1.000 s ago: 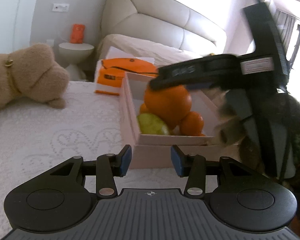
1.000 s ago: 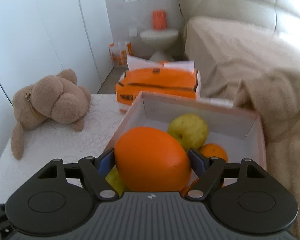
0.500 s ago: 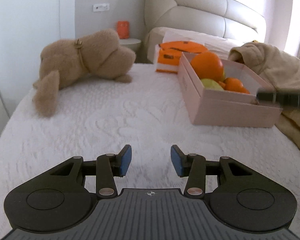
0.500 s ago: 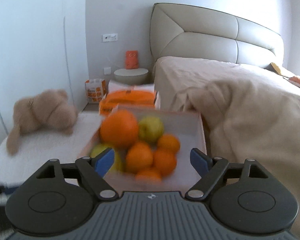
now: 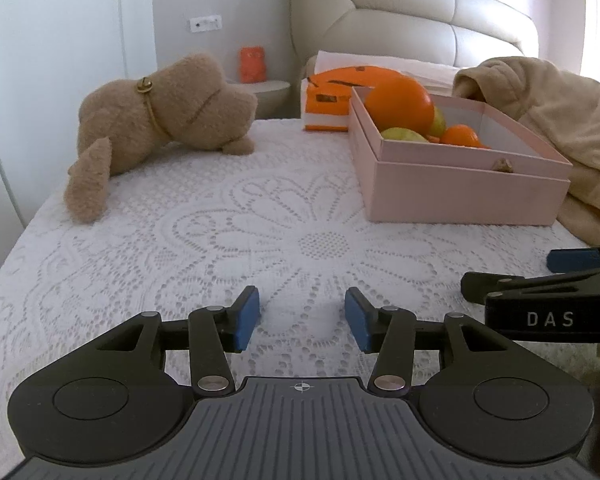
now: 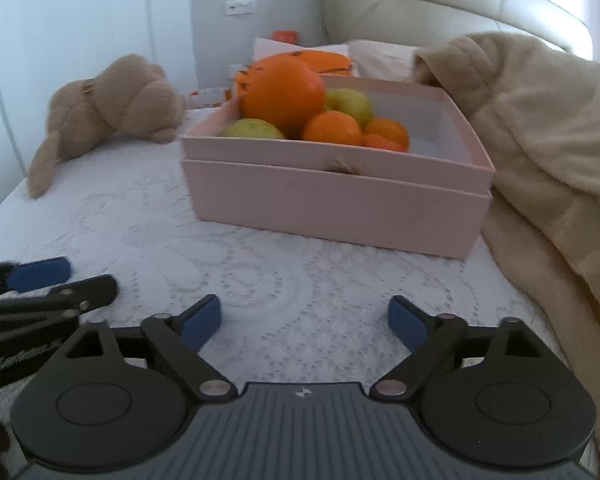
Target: Organize fruits
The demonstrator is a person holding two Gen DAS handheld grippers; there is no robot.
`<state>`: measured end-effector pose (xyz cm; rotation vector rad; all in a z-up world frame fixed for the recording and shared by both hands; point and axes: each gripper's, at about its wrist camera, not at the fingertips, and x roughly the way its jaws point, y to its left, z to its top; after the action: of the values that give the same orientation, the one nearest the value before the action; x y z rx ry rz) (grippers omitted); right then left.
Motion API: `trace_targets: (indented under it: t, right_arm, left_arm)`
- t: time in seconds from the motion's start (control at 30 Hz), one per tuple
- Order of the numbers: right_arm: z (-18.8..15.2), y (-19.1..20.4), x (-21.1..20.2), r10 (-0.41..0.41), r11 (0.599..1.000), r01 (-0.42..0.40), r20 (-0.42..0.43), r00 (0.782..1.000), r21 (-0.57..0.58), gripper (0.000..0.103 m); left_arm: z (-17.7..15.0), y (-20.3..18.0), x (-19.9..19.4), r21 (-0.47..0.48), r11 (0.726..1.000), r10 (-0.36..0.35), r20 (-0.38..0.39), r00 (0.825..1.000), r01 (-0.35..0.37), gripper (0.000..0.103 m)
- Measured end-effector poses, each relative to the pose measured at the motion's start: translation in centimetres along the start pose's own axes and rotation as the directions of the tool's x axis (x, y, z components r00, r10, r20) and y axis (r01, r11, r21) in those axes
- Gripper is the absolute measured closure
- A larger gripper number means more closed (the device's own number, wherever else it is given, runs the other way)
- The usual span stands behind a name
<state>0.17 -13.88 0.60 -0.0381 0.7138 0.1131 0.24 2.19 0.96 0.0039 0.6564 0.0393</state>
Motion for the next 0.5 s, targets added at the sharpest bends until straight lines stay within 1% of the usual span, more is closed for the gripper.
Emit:
trace_targets:
  t: [0.07, 0.1, 0.27, 0.5]
  right_arm:
    - [-0.4, 0.2, 0.1, -0.018, 1.000, 0.018, -0.006, 1.000, 0.001, 0.005]
    - [-0.4, 0.2, 0.3, -0.033, 0.999, 0.033, -0.009, 0.999, 0.006, 0.000]
    - [-1.2, 0.2, 0.2, -0.050, 0.999, 0.049, 0.037, 0.998, 0.023, 0.000]
    - [-1.2, 0.1, 0.3, -0.046, 0.999, 0.045, 0.039, 0.998, 0.023, 0.000]
  left_arm:
    - [0.0, -0.2, 0.1, 0.007, 1.000, 0.005, 0.005, 1.000, -0.006, 0.051]
    - [0.0, -0.2, 0.1, 0.005, 1.000, 0.004, 0.006, 1.000, -0.004, 0.051]
    - [0.1, -0.2, 0.3, 0.002, 1.000, 0.000, 0.012, 1.000, 0.000, 0.051]
    - [0.3, -0.1, 0.6, -0.002, 1.000, -0.002, 0.013, 1.000, 0.003, 0.050]
